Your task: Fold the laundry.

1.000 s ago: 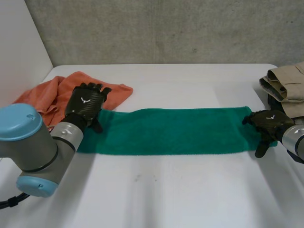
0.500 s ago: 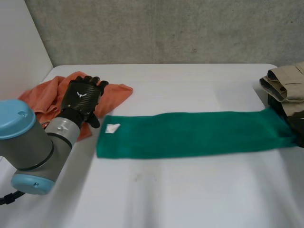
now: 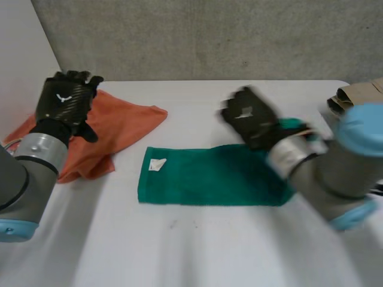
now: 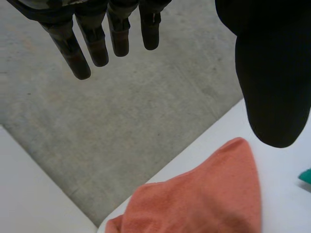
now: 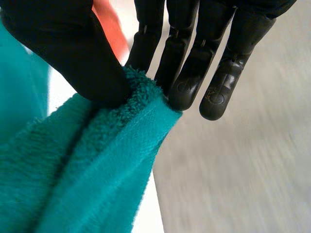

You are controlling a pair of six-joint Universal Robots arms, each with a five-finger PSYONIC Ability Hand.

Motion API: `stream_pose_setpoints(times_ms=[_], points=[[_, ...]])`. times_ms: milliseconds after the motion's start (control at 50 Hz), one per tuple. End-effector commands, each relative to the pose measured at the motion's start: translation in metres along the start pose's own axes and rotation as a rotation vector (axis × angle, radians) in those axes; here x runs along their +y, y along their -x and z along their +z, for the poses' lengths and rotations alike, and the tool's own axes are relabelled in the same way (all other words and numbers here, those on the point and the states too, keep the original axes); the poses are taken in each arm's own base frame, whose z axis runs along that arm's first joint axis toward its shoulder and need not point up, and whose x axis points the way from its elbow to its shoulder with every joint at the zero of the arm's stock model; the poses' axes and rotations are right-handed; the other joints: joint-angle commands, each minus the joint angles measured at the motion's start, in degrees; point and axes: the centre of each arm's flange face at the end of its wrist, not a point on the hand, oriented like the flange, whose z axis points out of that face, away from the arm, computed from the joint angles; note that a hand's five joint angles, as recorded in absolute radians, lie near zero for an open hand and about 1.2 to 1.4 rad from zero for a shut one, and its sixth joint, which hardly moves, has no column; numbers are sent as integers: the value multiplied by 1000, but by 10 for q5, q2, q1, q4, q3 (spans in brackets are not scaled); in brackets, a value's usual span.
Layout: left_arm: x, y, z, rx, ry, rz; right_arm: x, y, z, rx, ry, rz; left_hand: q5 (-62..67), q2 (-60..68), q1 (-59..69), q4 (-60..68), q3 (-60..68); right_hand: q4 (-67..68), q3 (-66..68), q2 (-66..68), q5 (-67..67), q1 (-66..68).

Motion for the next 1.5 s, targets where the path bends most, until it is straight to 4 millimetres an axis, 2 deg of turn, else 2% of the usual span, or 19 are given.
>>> stream_pose_setpoints(times_ms=[20,40,140,180,200,320,420,500,620,680,780,860,1080,1160,1220,1240,1320,1380,1500], points=[[3,8,-8,-19,13,-58,-74,124,24,-287,-312,15,15,15,28,20,18,120,118,132,133,237],[3,7,-8,-18,16,-60,-76,142,25,-325,-335,16,15,15,28,20,18,120,118,132,133,237],[9,2,-12,0,36,-65,-66,179,24,-396,-334,21,15,15,28,20,18,120,118,132,133,237],[9,1,-12,1,35,-65,-66,179,24,-390,-321,22,15,15,28,20,18,-197,-199,-185,-184,-80],[9,0,-12,5,36,-65,-66,176,23,-381,-304,26,15,15,28,20,18,-580,-582,-568,-567,-463],[-1,-13,-14,47,4,-67,-69,145,12,-288,-186,89,10,10,23,15,13,-580,-582,-568,-567,-463],[-17,-43,-23,139,-42,-81,-48,71,-5,-101,-29,365,10,10,23,15,13,-580,-582,-568,-567,-463],[-24,-70,-34,226,-58,-101,-28,45,-21,-37,56,606,8,8,22,13,11,-580,-582,-568,-567,-463],[-22,-118,-47,367,-52,-110,7,38,-39,-36,252,700,8,8,22,13,11,-566,-568,-554,-553,-449],[-11,-146,-49,435,-27,-101,19,37,-43,-43,314,687,13,13,27,18,16,-499,-501,-487,-486,-382],[9,-165,-41,467,13,-82,37,50,-43,-76,376,645,15,15,28,20,18,-348,-349,-335,-334,-230],[22,-173,-33,472,32,-44,44,57,-41,-95,386,614,17,16,30,22,20,-324,-325,-311,-310,-207],[42,-178,-24,488,94,76,55,68,-37,-92,404,562,11,11,25,17,14,-304,-305,-291,-290,-186],[45,-174,-10,431,92,76,56,68,-37,-79,413,545,13,13,27,18,16,-300,-302,-288,-287,-183],[49,-150,20,250,110,83,57,67,-37,-77,416,540,25,25,38,30,28,-280,-282,-268,-267,-163],[50,-128,38,129,118,92,56,68,-38,-78,417,541,28,28,42,33,31,-280,-282,-268,-267,-163],[49,-99,58,-3,106,128,56,70,-38,-77,412,537,22,21,35,27,25,-277,-278,-264,-263,-159],[50,-103,57,37,94,133,56,70,-38,-75,412,536,18,18,32,23,21,-277,-278,-264,-263,-159],[45,-121,29,186,86,94,56,71,-39,-77,415,537,11,11,25,17,14,-273,-275,-261,-260,-156]])
